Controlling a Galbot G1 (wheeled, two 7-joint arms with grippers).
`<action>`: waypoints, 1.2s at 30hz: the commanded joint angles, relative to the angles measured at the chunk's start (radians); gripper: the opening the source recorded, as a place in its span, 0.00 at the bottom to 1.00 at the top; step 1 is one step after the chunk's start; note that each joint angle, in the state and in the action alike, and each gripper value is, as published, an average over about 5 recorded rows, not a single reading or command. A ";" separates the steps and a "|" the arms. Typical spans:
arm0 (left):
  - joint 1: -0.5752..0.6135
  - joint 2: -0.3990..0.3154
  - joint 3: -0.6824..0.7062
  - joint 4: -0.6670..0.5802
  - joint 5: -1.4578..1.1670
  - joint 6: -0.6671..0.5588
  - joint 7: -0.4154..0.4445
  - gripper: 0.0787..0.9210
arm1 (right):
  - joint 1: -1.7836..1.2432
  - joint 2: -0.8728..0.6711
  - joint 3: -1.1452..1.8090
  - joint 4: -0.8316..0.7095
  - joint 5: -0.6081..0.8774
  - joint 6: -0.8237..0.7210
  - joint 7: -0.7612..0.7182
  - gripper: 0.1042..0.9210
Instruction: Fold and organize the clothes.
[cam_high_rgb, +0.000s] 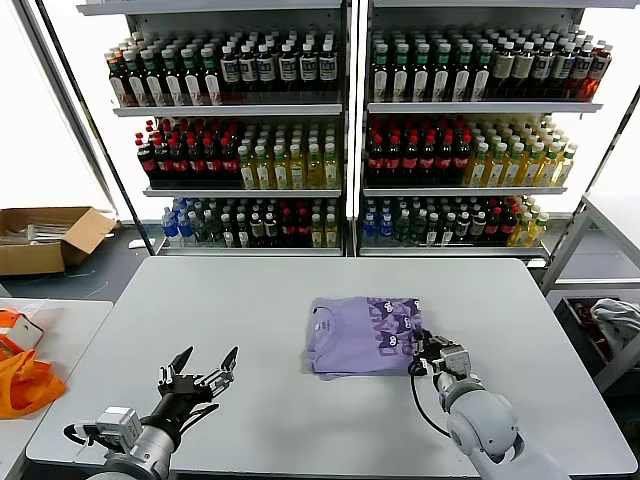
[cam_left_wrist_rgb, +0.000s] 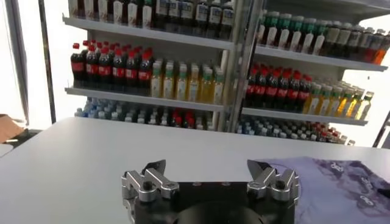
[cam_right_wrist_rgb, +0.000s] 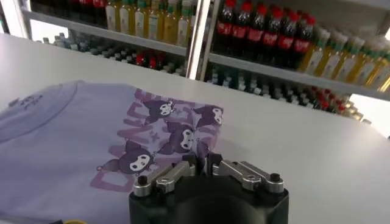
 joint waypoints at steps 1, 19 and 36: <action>0.009 -0.036 0.007 -0.021 0.001 0.005 -0.007 0.88 | -0.039 0.013 0.078 0.110 -0.203 0.002 -0.055 0.22; 0.014 -0.065 0.018 -0.019 0.037 -0.001 0.003 0.88 | -0.032 0.241 -0.074 0.003 0.122 0.000 0.205 0.84; 0.012 -0.055 0.023 -0.004 0.048 0.002 0.019 0.88 | -0.090 0.210 -0.039 0.051 0.139 0.001 0.229 0.88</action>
